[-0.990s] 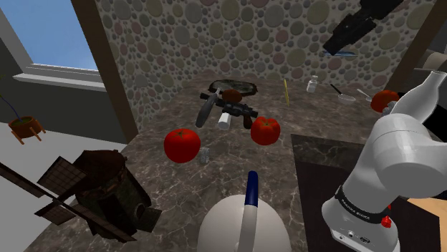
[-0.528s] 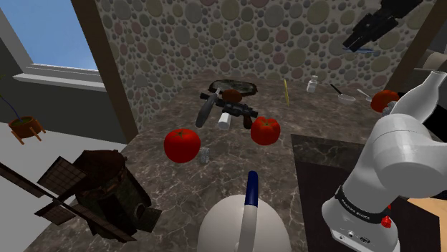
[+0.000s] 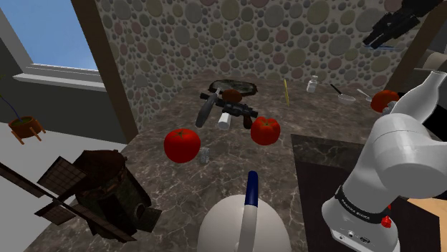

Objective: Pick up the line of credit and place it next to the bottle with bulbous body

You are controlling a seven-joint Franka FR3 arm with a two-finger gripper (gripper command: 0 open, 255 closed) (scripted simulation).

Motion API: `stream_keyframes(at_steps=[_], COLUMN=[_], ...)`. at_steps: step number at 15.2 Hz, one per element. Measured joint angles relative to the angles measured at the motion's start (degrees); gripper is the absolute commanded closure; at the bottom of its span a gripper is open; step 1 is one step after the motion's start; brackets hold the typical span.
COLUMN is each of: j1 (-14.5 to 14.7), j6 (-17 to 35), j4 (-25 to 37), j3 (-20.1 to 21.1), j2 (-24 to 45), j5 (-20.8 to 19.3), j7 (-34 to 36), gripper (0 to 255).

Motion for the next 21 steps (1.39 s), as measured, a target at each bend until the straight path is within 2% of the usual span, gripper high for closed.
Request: stream_keyframes(at_steps=[4,9,15,18,21], j1=[2.0,6.1,12.9,13.5,12.5], j6=[-3.3,-8.0,-13.3,-13.0,-11.5], j4=[7.0,18.2,32.9,33.4,30.8], j3=[-4.2,-10.0,-16.2,-17.5,-18.0], j2=[1.5,3.9,7.2,6.8,5.4], j5=[-2.7,-6.1,-9.4,-10.4,-11.3], j7=[-4.5,-10.9,-17.8,-18.9,-19.1], gripper=[255,255,255,255,255])
